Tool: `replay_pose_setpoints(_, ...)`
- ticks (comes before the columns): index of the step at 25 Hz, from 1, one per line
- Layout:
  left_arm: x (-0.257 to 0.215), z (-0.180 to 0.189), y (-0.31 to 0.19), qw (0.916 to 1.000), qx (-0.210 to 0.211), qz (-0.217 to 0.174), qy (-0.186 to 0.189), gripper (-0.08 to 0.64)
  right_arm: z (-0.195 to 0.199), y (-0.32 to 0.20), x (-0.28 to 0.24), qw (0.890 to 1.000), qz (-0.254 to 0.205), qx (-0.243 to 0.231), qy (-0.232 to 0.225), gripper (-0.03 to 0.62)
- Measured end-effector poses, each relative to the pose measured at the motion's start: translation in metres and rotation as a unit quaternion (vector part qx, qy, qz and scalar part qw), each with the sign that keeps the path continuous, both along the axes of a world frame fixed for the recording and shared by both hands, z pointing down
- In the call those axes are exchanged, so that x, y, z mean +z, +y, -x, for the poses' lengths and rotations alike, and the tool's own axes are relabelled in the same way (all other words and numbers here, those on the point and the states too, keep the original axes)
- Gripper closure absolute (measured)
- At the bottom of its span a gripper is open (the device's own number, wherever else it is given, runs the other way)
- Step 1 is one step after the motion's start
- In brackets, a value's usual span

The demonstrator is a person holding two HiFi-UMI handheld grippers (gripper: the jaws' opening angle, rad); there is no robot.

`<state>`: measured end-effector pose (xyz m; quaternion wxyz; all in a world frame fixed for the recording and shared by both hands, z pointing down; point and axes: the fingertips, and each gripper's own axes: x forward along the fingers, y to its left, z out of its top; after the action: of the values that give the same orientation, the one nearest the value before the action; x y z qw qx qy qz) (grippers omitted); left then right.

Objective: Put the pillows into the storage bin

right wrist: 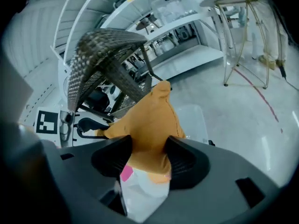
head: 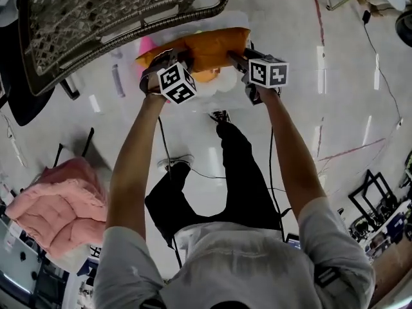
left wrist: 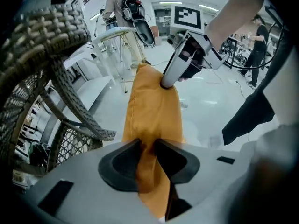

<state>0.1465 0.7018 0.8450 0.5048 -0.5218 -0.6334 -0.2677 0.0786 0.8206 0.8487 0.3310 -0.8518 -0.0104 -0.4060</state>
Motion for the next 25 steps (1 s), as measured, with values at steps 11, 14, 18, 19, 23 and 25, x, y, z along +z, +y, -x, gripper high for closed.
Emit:
replay_pose_setpoints(11, 0.088, -0.041, 0.048, 0.999, 0.02, 0.009, 0.038, 0.402, -0.03, 0.035, 0.109, 0.998, -0.008, 0.048, -0.047, 0.346)
replay_pose_setpoints(14, 0.09, -0.051, 0.046, 0.9974, 0.005, 0.005, 0.072, 0.356, -0.031, 0.022, 0.113, 0.996, 0.057, -0.015, -0.071, 0.311)
replay_pose_setpoints(18, 0.061, -0.054, 0.022, 0.9965, -0.045, 0.015, 0.068, 0.341, -0.036, 0.016, 0.083, 0.995, 0.067, -0.035, -0.068, 0.307)
replay_pose_setpoints(19, 0.052, -0.052, 0.012, 0.9963, -0.058, 0.014, 0.062, 0.341, -0.035, 0.013, 0.072, 0.994, 0.073, -0.045, -0.067, 0.307)
replay_pose_setpoints(23, 0.001, -0.053, -0.039, 0.9888, -0.142, 0.03, 0.037, 0.341, -0.037, -0.004, 0.017, 0.989, 0.103, -0.084, -0.06, 0.313)
replay_pose_setpoints(25, -0.033, -0.056, -0.069, 0.979, -0.197, 0.047, 0.028, 0.342, -0.039, -0.02, -0.018, 0.986, 0.118, -0.11, -0.048, 0.333)
